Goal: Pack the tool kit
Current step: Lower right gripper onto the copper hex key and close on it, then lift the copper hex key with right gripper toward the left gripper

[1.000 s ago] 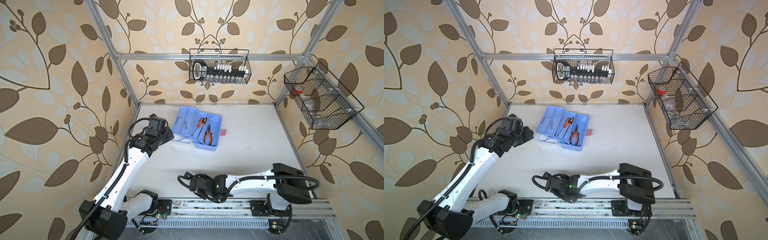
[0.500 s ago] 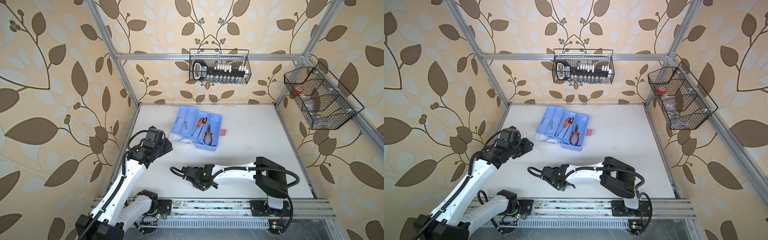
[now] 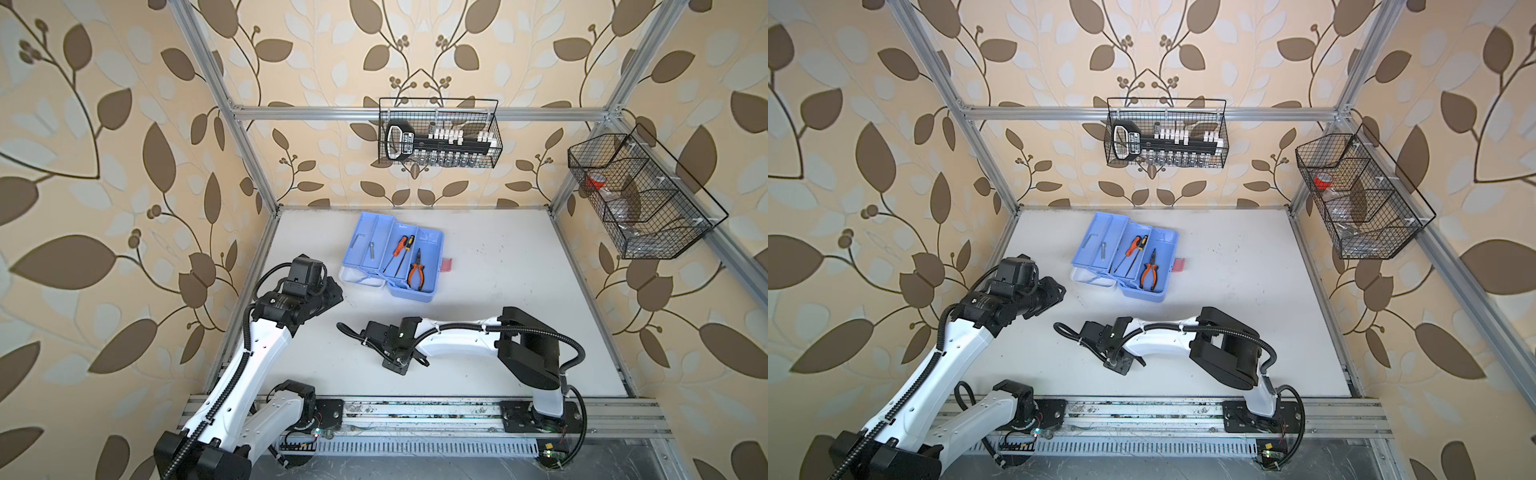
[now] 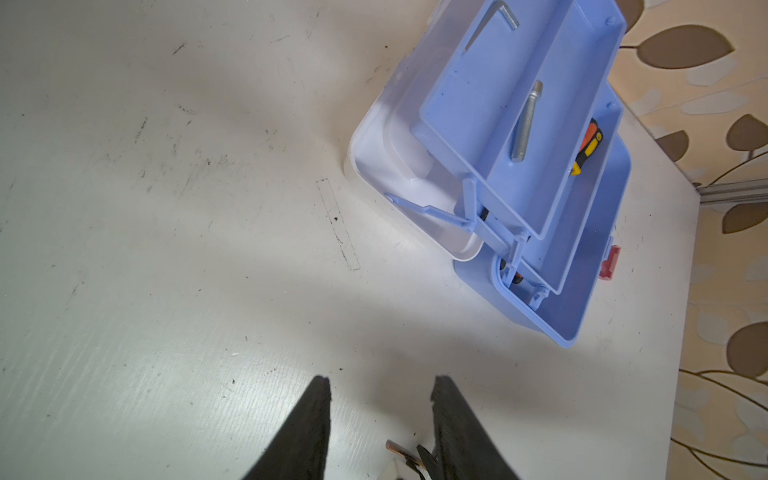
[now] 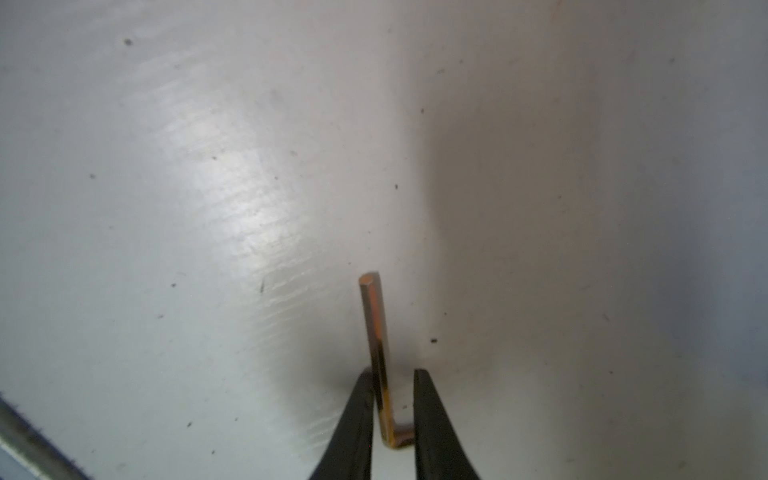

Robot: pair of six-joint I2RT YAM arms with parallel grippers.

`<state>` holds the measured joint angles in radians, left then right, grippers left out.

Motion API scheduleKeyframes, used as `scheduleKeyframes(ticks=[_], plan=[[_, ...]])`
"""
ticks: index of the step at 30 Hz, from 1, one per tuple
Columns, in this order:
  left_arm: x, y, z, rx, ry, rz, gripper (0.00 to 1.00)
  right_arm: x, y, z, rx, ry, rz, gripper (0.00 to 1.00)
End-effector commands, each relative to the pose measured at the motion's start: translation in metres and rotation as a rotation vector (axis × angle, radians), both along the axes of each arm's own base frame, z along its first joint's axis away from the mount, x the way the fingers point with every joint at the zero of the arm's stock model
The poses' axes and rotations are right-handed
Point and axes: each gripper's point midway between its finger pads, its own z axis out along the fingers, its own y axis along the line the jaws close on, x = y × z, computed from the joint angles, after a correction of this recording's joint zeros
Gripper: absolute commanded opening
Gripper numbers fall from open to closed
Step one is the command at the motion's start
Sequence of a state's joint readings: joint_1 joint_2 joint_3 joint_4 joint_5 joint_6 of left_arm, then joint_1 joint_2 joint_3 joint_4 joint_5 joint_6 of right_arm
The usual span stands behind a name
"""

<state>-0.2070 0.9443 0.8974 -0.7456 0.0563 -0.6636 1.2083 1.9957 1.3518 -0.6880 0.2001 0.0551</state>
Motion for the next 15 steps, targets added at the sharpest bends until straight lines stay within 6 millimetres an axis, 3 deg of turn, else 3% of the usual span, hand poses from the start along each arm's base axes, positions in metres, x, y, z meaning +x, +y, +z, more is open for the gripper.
scheduleKeyframes(ticks=[1,6,15], plan=[[-0.003,0.001,-0.001,-0.019,0.001,0.004,0.42,-0.005,-0.007,-0.019,-0.043,0.075,0.000,0.13],[-0.004,0.008,0.002,-0.004,-0.007,0.018,0.41,-0.007,-0.002,-0.018,0.046,0.134,-0.030,0.00],[-0.010,0.017,0.006,0.012,-0.018,0.049,0.42,0.008,0.007,0.019,0.393,0.290,-0.196,0.00]])
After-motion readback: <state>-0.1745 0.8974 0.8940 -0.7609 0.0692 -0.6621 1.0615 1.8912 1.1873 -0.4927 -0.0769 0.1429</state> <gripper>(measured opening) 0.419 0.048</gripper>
